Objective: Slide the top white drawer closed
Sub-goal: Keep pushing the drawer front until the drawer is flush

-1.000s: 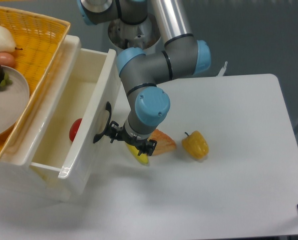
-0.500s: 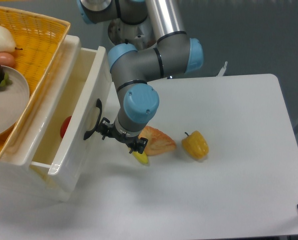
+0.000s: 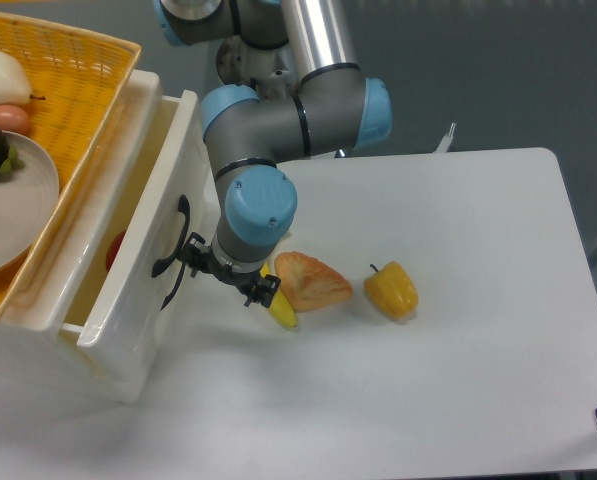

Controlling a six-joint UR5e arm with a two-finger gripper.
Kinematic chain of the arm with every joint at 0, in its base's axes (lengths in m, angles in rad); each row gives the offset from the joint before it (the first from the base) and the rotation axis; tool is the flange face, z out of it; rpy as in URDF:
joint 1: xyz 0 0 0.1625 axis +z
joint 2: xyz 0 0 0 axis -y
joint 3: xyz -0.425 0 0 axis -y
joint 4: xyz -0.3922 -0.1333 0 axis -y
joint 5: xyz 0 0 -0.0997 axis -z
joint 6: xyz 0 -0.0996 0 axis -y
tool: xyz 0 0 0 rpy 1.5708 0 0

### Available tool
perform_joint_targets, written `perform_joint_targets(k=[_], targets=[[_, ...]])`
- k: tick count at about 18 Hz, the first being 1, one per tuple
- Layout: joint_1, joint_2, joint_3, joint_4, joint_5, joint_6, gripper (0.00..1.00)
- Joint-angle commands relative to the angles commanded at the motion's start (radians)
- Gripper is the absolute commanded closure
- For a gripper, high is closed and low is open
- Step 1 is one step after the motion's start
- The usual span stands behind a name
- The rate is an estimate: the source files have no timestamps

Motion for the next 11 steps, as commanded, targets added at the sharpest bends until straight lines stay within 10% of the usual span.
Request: perform_joint_targets(k=[11], targets=[[-0.028,0.002,0.002,0.002,0.003,0.002,0.0]])
